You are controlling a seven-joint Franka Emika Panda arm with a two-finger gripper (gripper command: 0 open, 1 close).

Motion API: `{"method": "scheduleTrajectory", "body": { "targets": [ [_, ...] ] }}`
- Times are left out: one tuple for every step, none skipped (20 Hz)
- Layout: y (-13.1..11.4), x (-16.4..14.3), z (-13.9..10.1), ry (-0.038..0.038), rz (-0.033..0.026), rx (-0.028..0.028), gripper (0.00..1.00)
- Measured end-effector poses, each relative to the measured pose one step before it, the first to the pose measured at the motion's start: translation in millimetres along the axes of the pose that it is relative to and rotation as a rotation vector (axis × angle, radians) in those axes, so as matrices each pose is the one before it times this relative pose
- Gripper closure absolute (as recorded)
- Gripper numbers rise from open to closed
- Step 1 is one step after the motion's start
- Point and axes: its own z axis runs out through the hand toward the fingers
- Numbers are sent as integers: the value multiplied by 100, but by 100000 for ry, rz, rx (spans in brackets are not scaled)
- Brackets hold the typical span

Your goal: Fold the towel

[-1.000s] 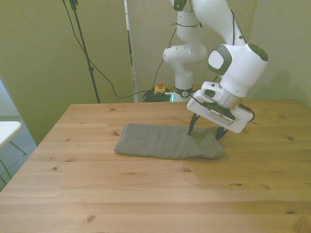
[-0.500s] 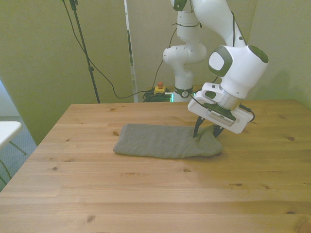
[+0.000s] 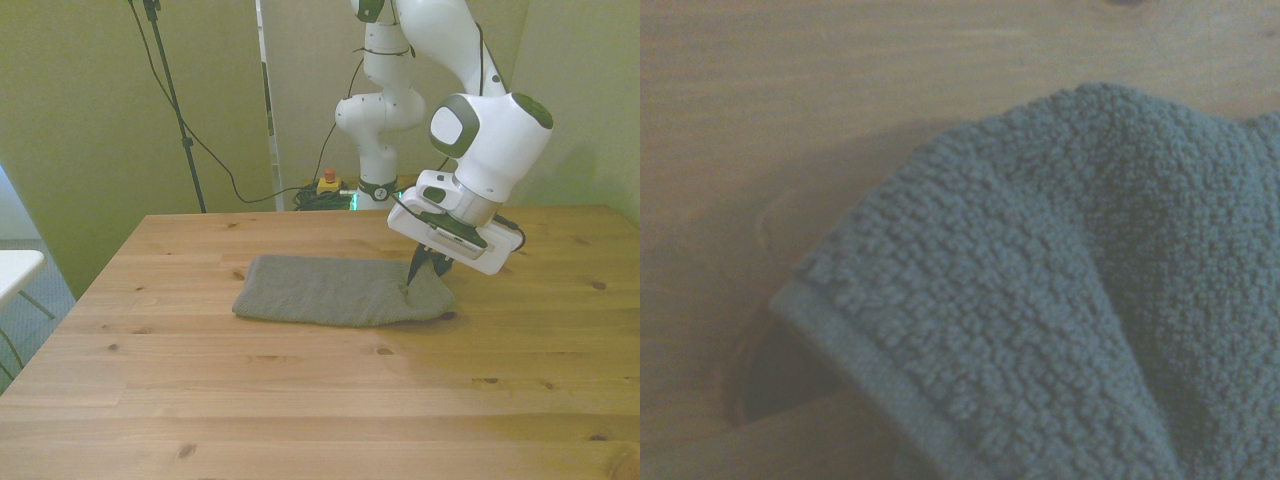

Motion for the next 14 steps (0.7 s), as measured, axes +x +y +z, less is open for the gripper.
{"method": "scheduleTrajectory", "body": {
  "targets": [
    [-23, 106, -389, 242, 62, 1289, 100],
    [22, 153, -475, 290, 189, 1268, 100],
    [50, 159, -451, 271, 203, 1038, 100],
    [58, 170, -445, 254, 219, 926, 100],
    [60, 169, -463, 248, 187, 961, 100],
    [64, 172, -446, 242, 178, 895, 100],
    [69, 198, -415, 187, 387, 980, 100],
    [57, 244, -422, 152, 453, 1242, 100],
    [49, 261, -379, 40, 464, 1342, 100],
    [79, 293, -288, -390, 449, 1407, 100],
    [36, 327, -193, -1331, 444, 1743, 100],
    [47, 403, -133, -1680, 331, 1835, 100],
    [51, 429, -89, -1867, 508, 1900, 100],
    [76, 415, -59, -1789, 228, 1781, 100]
  ]
}}
